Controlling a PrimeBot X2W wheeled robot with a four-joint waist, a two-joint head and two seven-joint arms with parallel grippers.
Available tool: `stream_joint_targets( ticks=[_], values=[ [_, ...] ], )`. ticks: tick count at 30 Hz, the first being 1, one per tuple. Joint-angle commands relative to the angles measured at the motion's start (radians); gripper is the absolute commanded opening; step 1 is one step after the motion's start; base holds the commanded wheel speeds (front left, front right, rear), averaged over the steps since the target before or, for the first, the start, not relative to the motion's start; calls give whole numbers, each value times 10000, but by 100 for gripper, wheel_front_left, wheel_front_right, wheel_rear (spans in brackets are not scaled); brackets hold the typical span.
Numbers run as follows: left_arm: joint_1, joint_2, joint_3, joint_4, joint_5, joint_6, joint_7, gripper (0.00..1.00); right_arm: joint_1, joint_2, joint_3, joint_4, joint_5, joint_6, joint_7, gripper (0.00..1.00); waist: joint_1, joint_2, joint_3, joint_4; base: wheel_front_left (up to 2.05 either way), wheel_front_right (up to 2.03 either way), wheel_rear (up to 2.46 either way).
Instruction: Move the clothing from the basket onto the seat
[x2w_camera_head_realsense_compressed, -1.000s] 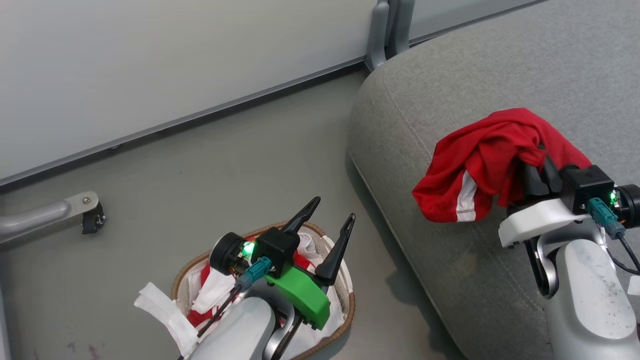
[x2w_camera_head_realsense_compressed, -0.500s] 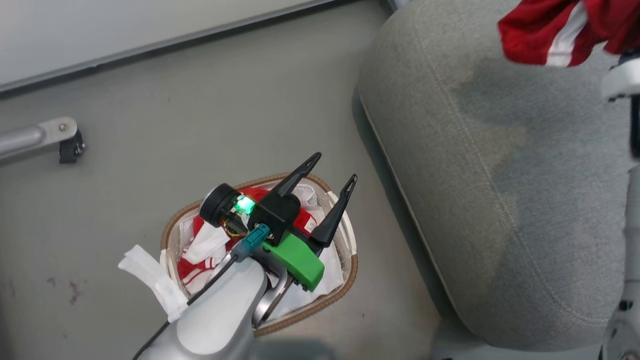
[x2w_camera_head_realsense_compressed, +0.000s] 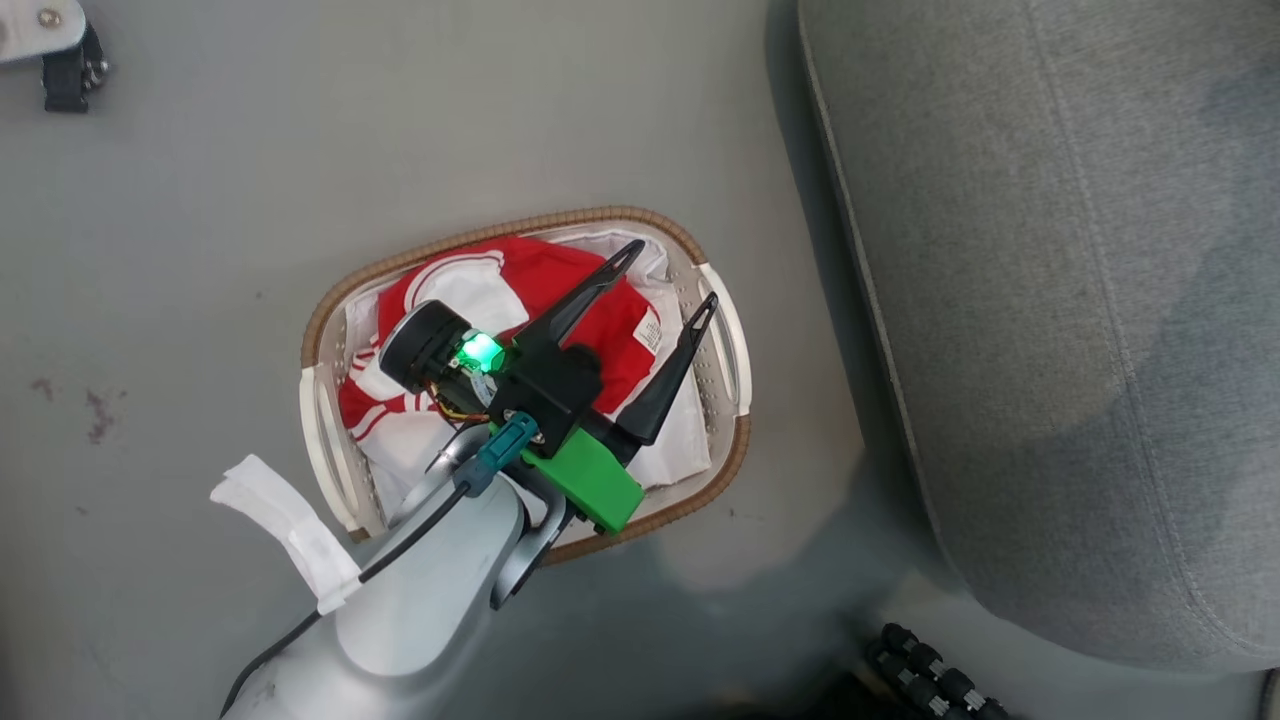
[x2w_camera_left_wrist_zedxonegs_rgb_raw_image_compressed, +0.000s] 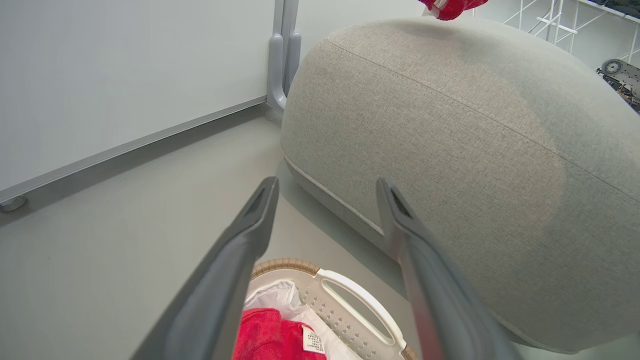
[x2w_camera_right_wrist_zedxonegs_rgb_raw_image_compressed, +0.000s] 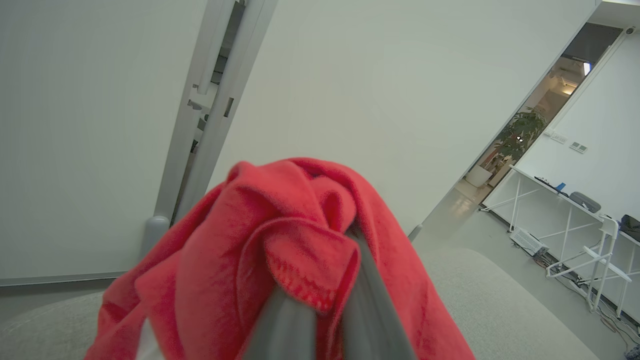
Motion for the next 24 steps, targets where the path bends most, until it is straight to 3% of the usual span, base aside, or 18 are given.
stream_joint_targets(
  ticks=[1,11,12,13,15,16,24],
  values=[
    [-238,109,69,-47,136,35,-9,100,43,-23,-139,131,11,-14,-51,0,-2,-1,976,439,0,0,0],
    [-166,161,255,-12,189,27,-9,100,1179,646,-558,692,-94,-14,-53,0,-2,-1,1104,445,0,0,0],
    [-149,151,280,6,200,28,-9,100,1249,725,-532,584,-88,-14,-51,22,-2,-1,1093,422,0,0,0],
    [-136,149,296,21,210,28,-9,100,1329,805,-485,500,-68,-14,-53,33,-2,-1,1079,407,0,0,0],
    [-98,150,331,79,221,25,-9,100,1562,981,-350,356,-11,-14,-53,86,-2,-1,1009,388,0,0,0],
    [-67,150,356,101,214,24,-9,100,1717,1102,-274,254,11,-14,-51,100,-2,-1,951,375,0,0,0],
    [340,26,764,69,-32,8,-9,100,2908,1474,22,-428,458,-14,-51,100,-2,-1,273,414,0,0,0]
  ],
)
